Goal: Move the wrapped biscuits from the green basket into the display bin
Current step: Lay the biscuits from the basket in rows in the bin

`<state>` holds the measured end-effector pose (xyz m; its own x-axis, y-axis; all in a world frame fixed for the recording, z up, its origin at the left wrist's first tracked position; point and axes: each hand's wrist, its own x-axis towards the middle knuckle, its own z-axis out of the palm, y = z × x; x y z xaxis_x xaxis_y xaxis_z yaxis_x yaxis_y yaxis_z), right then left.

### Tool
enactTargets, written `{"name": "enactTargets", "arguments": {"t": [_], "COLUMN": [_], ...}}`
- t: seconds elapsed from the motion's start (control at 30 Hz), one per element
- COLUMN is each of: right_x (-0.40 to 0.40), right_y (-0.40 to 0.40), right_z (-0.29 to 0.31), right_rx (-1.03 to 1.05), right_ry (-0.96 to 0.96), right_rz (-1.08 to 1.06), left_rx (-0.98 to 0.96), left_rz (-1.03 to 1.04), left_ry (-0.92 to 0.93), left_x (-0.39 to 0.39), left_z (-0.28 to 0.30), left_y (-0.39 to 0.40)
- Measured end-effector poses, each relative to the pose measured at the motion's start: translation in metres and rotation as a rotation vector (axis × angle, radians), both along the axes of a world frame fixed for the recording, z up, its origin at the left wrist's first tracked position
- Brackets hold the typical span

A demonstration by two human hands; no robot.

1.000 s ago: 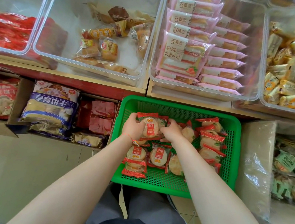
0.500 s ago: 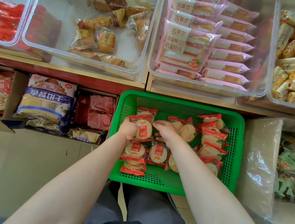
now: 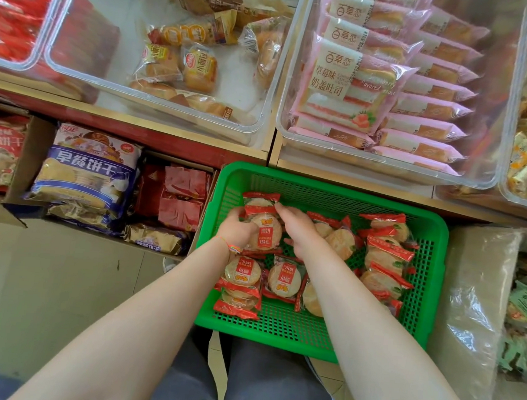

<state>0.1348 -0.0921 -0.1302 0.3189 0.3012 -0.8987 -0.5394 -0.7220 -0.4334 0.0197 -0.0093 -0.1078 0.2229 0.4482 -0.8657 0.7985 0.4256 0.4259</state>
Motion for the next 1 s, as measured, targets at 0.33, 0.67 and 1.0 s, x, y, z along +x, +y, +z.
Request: {"name": "enactTargets", "arguments": {"t": [0.33,0.67,1.0], "right_x": [-0.014,0.026,-0.028], "right_y": [0.020,0.001,0.078], "right_z": [0.015,0.120,0.215], "right_rx": [-0.020,0.019,0.086], "right_ry": [-0.159,-0.660,-0.479], "right_rz": [-0.095,0.129,0.204], "left_rx": [0.047,0.418,0.211], "left_rz": [-0.117,-0.581,-0.239], "left_ry": [-0.015,-0.130,-0.357], "left_x": [-0.004,0.001,-0.034], "left_z": [0.009,0.085,0.135], "left_y": [0.006,0.032,0.101]}}
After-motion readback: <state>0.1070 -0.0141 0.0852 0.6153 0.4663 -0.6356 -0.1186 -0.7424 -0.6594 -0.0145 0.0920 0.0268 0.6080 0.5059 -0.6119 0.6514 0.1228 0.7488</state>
